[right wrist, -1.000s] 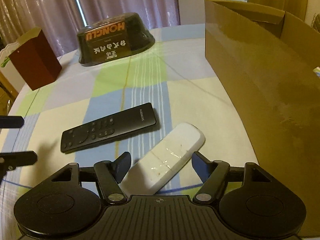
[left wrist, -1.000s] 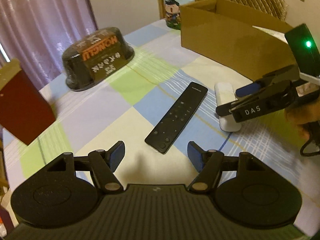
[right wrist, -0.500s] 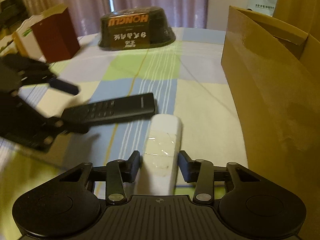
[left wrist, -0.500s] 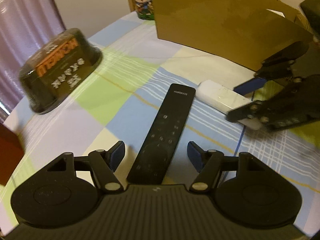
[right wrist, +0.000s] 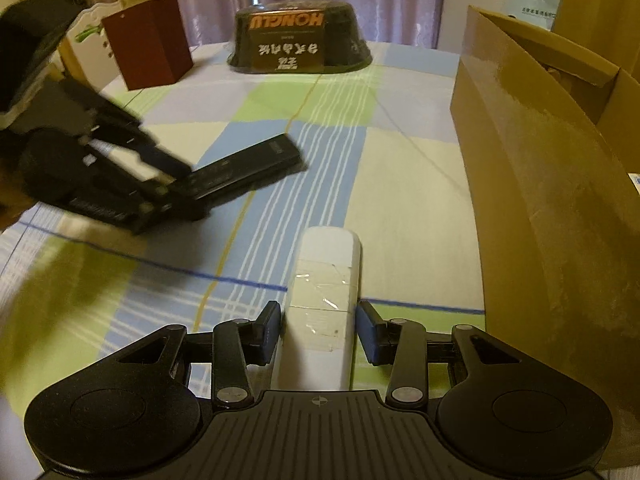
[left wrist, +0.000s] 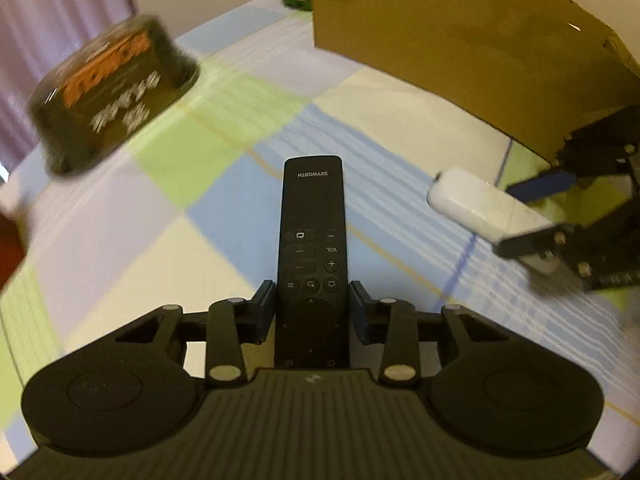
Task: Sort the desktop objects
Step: 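Close the right gripper on the white USB stick while the left gripper grasps the black remote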
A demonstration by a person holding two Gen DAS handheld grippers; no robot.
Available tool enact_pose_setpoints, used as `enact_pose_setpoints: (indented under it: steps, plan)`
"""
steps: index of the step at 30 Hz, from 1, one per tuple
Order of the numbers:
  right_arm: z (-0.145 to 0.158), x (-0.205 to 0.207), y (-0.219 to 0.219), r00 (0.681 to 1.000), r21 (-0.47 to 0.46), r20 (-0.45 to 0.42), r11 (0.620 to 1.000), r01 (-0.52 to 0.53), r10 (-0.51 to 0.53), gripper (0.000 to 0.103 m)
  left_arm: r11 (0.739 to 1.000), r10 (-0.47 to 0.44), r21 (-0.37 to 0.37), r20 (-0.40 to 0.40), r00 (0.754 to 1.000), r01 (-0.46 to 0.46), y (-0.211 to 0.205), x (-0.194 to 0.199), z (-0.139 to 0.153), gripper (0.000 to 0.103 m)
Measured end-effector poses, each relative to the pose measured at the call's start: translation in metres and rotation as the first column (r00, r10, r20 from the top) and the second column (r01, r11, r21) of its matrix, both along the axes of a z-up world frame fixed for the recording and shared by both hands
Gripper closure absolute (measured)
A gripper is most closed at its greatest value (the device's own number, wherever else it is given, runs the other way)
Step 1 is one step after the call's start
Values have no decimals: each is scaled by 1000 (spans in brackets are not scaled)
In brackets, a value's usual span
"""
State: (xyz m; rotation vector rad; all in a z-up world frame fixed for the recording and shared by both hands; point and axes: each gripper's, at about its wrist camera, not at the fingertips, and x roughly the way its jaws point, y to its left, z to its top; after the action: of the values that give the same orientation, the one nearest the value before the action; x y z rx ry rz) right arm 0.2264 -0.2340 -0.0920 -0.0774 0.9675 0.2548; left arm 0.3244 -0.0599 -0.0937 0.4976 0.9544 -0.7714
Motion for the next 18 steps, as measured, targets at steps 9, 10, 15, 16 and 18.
enact_pose_setpoints:
  steps: [9, 10, 15, 16, 18]
  plan:
    - [-1, -23, 3, 998, -53, -6, 997, -61, 61, 62, 990, 141, -16, -15, 990, -141, 41, -59, 1, 69]
    - [-1, -25, 3, 998, -57, -3, 996, -65, 65, 62, 988, 151, -19, -14, 988, -152, 41, -61, 1, 66]
    - [-2, -26, 5, 999, -55, 5, 998, -42, 42, 62, 982, 185, -32, 0, 983, -185, 36, -55, 2, 57]
    - [-2, -26, 5, 999, -54, 6, 998, -37, 37, 62, 982, 184, -31, -1, 983, -184, 34, -52, 2, 57]
    - [-2, -24, 6, 1000, -52, 11, 998, -28, 28, 62, 983, 182, -29, -2, 983, -182, 30, -47, 2, 57]
